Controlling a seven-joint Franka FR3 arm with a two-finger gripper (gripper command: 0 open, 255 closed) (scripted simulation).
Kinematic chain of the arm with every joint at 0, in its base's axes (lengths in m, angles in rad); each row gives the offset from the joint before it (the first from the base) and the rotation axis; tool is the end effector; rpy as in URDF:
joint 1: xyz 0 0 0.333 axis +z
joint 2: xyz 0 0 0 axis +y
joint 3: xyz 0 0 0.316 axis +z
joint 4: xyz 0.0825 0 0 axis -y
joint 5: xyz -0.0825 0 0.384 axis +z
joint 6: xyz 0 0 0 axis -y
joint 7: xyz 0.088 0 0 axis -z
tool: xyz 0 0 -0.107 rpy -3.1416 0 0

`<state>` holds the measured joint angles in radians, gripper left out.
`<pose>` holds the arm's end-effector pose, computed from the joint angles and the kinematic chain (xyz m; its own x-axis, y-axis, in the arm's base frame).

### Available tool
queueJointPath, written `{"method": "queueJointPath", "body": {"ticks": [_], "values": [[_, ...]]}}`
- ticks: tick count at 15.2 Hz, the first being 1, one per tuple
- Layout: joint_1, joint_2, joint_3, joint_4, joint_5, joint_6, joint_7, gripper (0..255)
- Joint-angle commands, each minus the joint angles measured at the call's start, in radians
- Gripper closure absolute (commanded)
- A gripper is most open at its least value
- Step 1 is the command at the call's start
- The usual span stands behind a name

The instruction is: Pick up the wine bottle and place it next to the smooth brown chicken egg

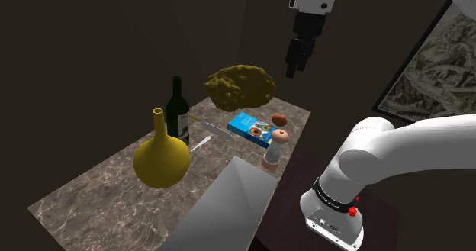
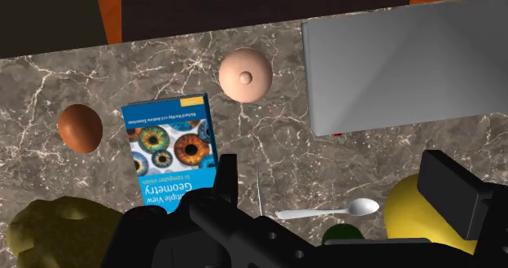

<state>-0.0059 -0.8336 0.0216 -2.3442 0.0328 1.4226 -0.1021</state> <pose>0.2780 0.0105 0.5976 0.9898 0.1139 -0.0858 0.1121 -0.9934 -0.0256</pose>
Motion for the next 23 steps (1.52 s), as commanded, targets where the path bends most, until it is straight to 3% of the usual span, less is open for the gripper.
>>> {"method": "queueJointPath", "body": {"ticks": [1, 12, 23], "values": [[0.0, 0.0, 0.0, 0.0, 0.0, 0.0, 0.0, 0], [0.018, 0.384, 0.129, 0.184, 0.056, 0.201, 0.141, 0], [0.041, 0.811, 0.222, 0.528, 0.004, 0.279, 0.295, 0]]}}
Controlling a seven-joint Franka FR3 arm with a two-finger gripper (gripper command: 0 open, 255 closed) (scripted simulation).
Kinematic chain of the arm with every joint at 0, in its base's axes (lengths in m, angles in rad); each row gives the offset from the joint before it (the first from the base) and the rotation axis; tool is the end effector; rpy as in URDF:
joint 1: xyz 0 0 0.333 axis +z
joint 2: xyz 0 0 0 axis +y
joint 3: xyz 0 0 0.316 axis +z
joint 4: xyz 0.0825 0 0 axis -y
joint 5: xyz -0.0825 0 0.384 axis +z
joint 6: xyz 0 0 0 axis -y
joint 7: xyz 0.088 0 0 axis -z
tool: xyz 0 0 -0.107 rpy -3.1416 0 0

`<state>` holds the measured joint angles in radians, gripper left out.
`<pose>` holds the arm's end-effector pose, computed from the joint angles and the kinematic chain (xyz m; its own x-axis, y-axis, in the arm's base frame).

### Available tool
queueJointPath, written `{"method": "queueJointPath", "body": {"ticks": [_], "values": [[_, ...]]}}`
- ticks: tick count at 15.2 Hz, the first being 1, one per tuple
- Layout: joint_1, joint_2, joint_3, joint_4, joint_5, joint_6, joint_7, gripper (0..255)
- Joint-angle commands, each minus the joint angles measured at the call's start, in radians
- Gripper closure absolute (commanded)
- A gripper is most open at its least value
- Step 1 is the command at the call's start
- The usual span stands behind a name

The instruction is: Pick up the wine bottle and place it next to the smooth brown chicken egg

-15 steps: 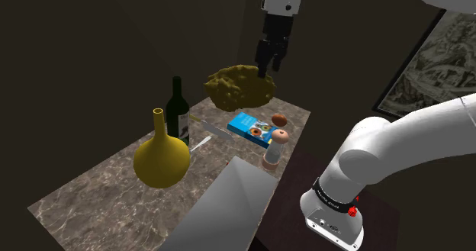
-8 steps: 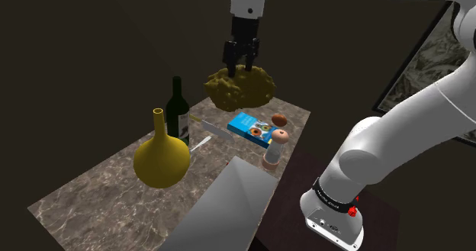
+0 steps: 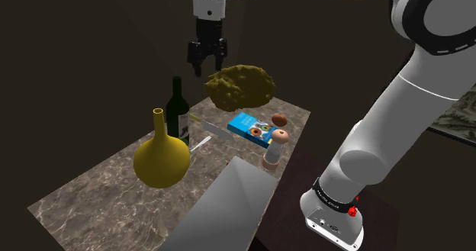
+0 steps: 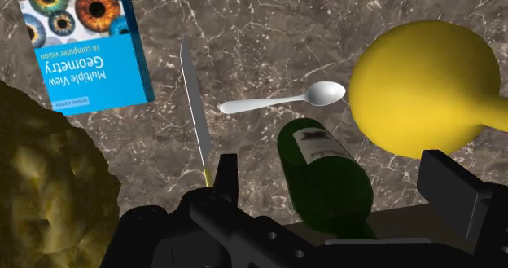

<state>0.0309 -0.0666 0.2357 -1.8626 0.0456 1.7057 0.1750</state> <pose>0.5117 0.1471 0.5330 0.9920 0.0823 -0.0957 0.0815 -0.9966 -0.0124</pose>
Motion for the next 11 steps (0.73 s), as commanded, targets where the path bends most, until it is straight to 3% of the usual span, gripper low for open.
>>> {"method": "queueJointPath", "body": {"ticks": [1, 8, 11], "values": [[0.01, 0.085, 0.014, 0.087, -0.018, -0.004, 0.032, 0], [0.067, 0.394, 0.034, 0.435, -0.096, -0.055, 0.122, 0], [0.067, 0.394, 0.032, 0.406, -0.095, -0.027, 0.122, 0]]}}
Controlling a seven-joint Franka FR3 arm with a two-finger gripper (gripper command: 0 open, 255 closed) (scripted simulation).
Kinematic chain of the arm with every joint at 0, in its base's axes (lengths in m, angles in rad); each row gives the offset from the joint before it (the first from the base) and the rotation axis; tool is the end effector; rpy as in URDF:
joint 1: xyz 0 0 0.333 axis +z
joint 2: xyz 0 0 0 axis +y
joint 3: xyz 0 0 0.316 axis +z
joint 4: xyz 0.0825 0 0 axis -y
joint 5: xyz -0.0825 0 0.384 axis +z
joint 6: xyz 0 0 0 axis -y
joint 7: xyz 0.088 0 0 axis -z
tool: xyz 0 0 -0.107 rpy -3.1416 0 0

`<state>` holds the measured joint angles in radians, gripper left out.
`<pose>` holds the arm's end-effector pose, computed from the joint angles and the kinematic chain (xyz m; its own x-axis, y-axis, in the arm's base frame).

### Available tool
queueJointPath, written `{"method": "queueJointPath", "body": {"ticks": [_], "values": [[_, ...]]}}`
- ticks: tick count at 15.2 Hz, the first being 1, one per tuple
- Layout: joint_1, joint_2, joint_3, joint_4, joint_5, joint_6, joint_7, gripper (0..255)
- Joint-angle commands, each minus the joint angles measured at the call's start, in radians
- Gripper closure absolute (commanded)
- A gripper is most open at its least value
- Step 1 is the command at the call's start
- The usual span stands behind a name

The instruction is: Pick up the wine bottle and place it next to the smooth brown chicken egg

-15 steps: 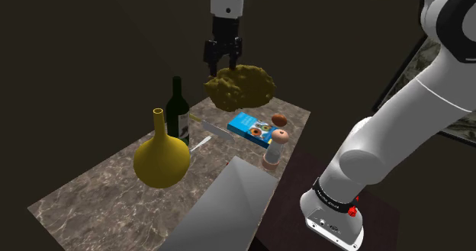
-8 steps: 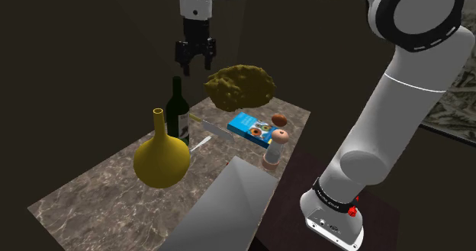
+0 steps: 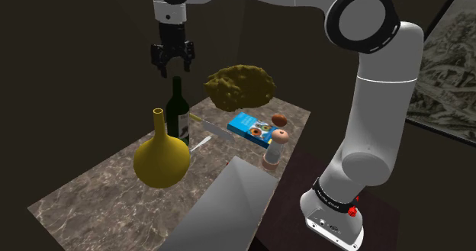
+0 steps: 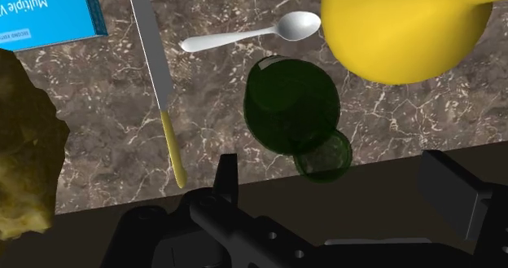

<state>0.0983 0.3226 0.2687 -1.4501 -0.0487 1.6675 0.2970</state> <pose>0.6123 0.2059 0.5008 0.9927 0.0677 -0.1002 0.0673 -0.9977 -0.0074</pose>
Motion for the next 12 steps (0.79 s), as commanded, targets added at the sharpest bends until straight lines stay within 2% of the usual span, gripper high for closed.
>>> {"method": "queueJointPath", "body": {"ticks": [1, 5, 12], "values": [[-0.001, 0.003, -0.001, -0.022, -0.001, 0.025, 0.0, 0], [-0.003, -0.002, -0.001, -0.091, 0.0, 0.089, 0.0, 0], [-0.003, -0.002, -0.001, -0.091, 0.0, 0.089, 0.0, 0]]}}
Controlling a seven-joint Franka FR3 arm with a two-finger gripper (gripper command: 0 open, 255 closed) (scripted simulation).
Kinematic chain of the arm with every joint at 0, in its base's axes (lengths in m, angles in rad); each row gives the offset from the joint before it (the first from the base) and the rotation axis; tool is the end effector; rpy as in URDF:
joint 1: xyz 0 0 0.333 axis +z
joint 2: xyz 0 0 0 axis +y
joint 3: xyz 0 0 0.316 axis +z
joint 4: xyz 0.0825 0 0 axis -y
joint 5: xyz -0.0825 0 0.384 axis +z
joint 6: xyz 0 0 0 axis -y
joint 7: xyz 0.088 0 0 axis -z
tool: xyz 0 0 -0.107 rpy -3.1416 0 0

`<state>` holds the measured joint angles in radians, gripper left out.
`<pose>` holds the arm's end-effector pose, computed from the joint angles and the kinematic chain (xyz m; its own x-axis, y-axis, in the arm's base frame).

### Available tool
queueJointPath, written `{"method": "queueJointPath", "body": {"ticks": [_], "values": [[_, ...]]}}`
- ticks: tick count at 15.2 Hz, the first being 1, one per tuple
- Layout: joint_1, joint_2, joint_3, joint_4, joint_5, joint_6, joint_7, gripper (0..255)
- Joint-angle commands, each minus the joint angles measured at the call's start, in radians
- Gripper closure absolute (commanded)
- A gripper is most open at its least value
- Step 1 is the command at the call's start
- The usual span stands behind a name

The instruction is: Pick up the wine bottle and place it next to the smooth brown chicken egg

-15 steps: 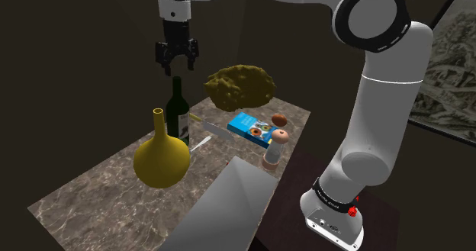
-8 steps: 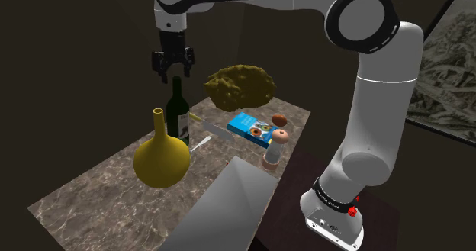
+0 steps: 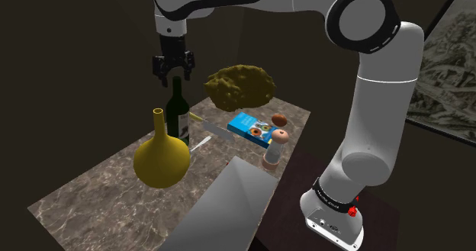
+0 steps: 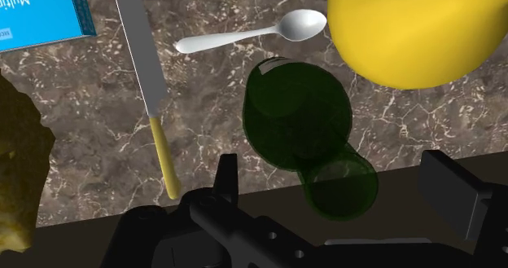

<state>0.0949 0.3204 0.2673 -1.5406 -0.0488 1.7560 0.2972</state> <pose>0.6107 0.2059 0.4666 0.9927 0.0671 -0.0999 0.0667 -0.9977 -0.0074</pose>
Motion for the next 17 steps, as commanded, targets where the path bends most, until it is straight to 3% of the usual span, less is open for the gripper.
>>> {"method": "queueJointPath", "body": {"ticks": [1, 2, 11, 17], "values": [[0.0, 0.0, 0.0, 0.0, 0.0, 0.0, 0.0, 0], [0.0, 0.0, 0.0, 0.0, 0.0, 0.0, 0.0, 255], [0.0, 0.0, 0.0, 0.0, 0.0, 0.0, 0.0, 255], [0.003, -0.003, 0.002, 0.076, 0.001, -0.079, 0.0, 255]]}}
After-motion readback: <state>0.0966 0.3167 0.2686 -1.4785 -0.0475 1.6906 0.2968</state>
